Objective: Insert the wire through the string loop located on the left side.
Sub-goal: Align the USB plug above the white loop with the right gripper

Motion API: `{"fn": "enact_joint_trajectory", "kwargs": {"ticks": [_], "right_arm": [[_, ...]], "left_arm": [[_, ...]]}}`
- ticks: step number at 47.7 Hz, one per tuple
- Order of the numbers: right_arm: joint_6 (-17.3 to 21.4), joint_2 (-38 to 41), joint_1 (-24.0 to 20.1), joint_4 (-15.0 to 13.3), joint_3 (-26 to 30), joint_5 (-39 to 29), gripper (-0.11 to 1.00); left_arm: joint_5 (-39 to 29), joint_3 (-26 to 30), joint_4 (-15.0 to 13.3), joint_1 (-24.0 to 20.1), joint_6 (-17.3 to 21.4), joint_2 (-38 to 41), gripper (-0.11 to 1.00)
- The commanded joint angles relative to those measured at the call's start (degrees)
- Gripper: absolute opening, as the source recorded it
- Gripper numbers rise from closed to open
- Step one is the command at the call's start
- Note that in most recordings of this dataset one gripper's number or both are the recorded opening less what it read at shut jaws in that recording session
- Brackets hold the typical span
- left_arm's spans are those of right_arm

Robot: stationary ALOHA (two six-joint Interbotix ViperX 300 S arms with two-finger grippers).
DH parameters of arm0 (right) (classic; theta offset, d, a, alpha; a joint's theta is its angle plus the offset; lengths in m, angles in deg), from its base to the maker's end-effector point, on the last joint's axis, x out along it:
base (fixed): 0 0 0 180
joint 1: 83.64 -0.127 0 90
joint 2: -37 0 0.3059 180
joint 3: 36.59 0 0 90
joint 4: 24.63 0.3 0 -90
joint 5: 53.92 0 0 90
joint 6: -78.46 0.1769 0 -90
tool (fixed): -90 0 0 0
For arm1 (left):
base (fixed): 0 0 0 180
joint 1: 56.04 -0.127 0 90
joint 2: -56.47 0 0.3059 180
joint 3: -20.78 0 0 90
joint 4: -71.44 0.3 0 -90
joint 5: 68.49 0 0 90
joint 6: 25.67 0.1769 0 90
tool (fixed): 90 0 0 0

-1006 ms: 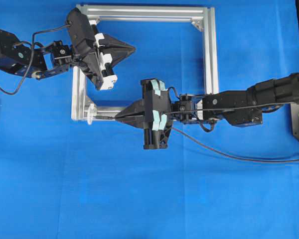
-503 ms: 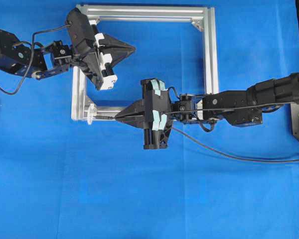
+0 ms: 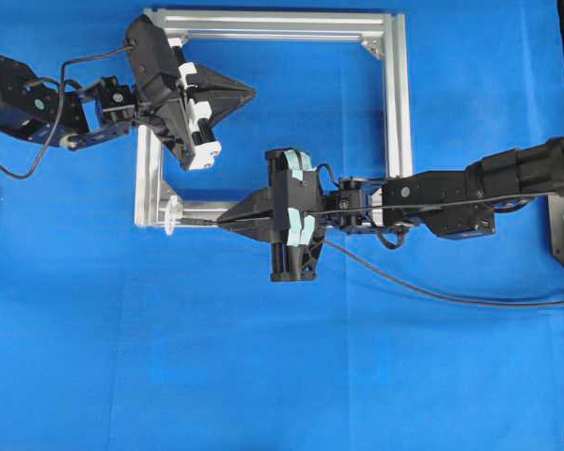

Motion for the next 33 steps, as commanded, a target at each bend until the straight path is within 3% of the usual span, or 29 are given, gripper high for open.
{"fn": "enact_joint_trajectory", "kwargs": {"ticks": [1,33], "right_arm": [[0.1,-1.0,0.3,0.2,0.6,0.2,0.0],[0.1,-0.7,0.2,0.2,1.2,0.5,0.0]], "left_arm": [[0.3,0.5,0.2,0.1,0.0,-2.0,0.0],[0.3,0.6,0.2,0.1,-0.1,-2.0,0.0]]}}
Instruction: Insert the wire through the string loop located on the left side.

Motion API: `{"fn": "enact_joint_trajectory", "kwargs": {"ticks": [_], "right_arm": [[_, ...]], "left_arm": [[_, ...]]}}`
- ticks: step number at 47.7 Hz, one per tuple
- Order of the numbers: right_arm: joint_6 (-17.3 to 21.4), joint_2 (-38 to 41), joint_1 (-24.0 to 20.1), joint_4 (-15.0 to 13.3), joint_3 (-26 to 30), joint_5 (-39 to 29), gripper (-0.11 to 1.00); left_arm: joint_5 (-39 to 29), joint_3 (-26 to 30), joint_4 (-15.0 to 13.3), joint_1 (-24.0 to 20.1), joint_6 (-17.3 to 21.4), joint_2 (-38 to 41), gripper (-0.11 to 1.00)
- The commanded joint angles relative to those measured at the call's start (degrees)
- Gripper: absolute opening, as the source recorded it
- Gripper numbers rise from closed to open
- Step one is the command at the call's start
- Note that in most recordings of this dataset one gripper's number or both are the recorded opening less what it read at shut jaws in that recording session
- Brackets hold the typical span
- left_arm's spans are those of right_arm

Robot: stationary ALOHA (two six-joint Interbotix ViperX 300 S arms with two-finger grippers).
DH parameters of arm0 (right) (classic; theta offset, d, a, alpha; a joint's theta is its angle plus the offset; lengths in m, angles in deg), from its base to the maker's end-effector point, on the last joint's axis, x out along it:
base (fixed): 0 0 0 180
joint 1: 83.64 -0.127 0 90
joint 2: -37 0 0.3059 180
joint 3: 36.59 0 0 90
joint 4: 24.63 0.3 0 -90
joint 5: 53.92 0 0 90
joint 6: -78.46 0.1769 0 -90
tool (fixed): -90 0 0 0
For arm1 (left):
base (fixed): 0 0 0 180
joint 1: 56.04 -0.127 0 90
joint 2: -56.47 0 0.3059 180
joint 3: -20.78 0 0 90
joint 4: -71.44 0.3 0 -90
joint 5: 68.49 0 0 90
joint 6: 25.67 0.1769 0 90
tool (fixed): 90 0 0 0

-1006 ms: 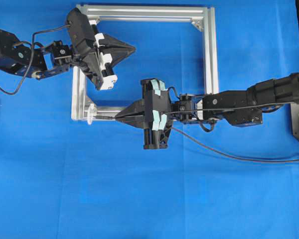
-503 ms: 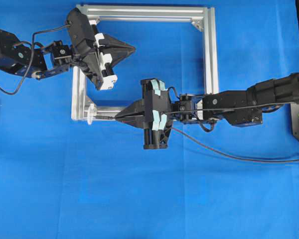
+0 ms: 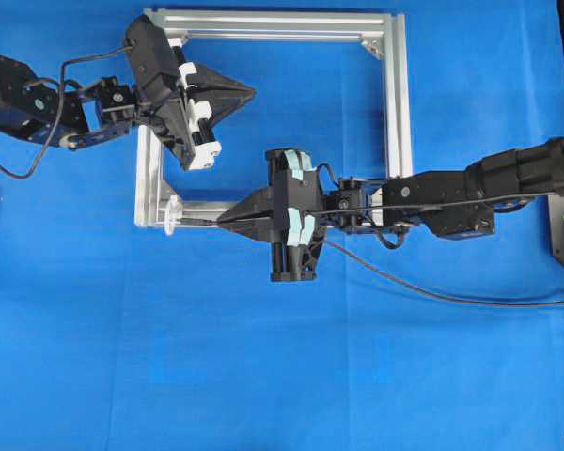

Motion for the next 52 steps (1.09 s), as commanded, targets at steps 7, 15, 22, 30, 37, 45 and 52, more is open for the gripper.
{"fn": "enact_joint_trajectory", "kwargs": {"ticks": [7,15,22,30,37,45,52], "right_arm": [[0.1,0.5,0.2,0.2,3.4,0.4,0.0],[0.0,3.1,0.5,0.2,6.9,0.2,0.0],[0.0,5.3,1.0,0.2,10.0,0.0,0.0],[0.0,6.2,1.0,0.1,12.2,-0.8,0.0],[0.0,6.5,1.0,0.1,12.6,-0.8,0.0],[0.0,6.4,1.0,0.1,12.4,-0.8,0.0],[0.0,6.4,1.0,0.1,12.4,-0.9,0.0]], "left_arm": [[0.3,0.6,0.2,0.1,0.0,-2.0,0.0],[0.3,0.6,0.2,0.1,-0.1,-2.0,0.0],[0.3,0.6,0.2,0.1,-0.1,-2.0,0.0],[0.3,0.6,0.2,0.1,-0.1,-2.0,0.0],[0.3,0.7,0.2,0.1,0.0,-1.9,0.0],[0.3,0.6,0.2,0.1,-0.1,-2.0,0.0],[0.2,-1.5,0.2,0.1,0.4,-3.5,0.0]]}}
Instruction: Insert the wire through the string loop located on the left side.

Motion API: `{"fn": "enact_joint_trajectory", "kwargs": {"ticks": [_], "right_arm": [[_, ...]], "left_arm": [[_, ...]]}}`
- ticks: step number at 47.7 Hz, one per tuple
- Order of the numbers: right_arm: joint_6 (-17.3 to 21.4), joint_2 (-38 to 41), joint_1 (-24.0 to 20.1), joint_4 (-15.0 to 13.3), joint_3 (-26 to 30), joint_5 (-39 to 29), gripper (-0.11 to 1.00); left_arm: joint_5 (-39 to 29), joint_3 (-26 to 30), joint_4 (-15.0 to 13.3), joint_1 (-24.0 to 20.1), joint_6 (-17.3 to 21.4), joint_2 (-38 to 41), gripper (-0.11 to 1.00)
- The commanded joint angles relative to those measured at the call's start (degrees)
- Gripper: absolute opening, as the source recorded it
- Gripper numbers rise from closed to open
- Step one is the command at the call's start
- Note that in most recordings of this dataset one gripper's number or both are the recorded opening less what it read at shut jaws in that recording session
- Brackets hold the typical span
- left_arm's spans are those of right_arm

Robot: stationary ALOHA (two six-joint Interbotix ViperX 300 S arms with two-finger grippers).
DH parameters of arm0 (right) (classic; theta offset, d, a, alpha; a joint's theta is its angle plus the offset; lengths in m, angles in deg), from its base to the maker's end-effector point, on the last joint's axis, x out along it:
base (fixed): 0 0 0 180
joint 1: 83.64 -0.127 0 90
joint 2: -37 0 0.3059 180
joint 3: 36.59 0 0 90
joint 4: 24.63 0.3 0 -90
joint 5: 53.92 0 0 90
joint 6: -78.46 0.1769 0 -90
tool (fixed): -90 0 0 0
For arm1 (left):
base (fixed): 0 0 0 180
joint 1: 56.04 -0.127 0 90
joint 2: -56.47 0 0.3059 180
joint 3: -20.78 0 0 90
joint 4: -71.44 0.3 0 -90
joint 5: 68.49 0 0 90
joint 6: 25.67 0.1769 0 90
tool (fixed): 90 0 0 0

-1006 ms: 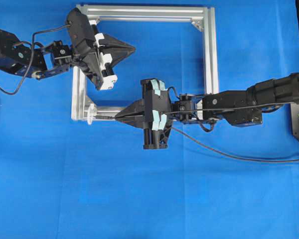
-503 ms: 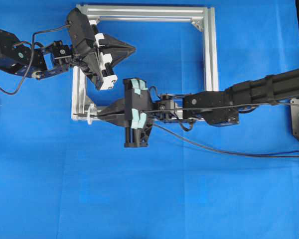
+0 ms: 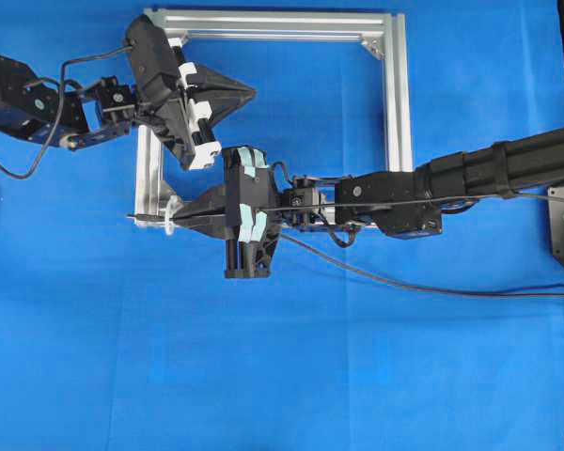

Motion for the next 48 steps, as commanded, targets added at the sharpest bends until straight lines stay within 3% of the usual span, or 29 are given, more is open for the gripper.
{"fn": "enact_joint_trajectory", "kwargs": {"ticks": [1,27,40,48], "right_arm": [[0.0,-1.1,0.2,0.0,1.1,0.2,0.0],[0.0,-1.1,0.2,0.1,0.9,0.2,0.0],[0.0,-1.1,0.2,0.0,1.0,0.2,0.0],[0.0,-1.1,0.2,0.1,1.0,0.2,0.0]], "left_arm": [[0.3,-1.3,0.1,0.1,0.4,-3.3,0.0],[0.2,-22.9,0.1,0.0,-0.2,-23.4,0.0],[-2.7,-25.0,0.1,0.4,-0.4,-25.9,0.0],[-3.1,-24.5,0.1,5.8,-0.8,-26.1,0.0]]}}
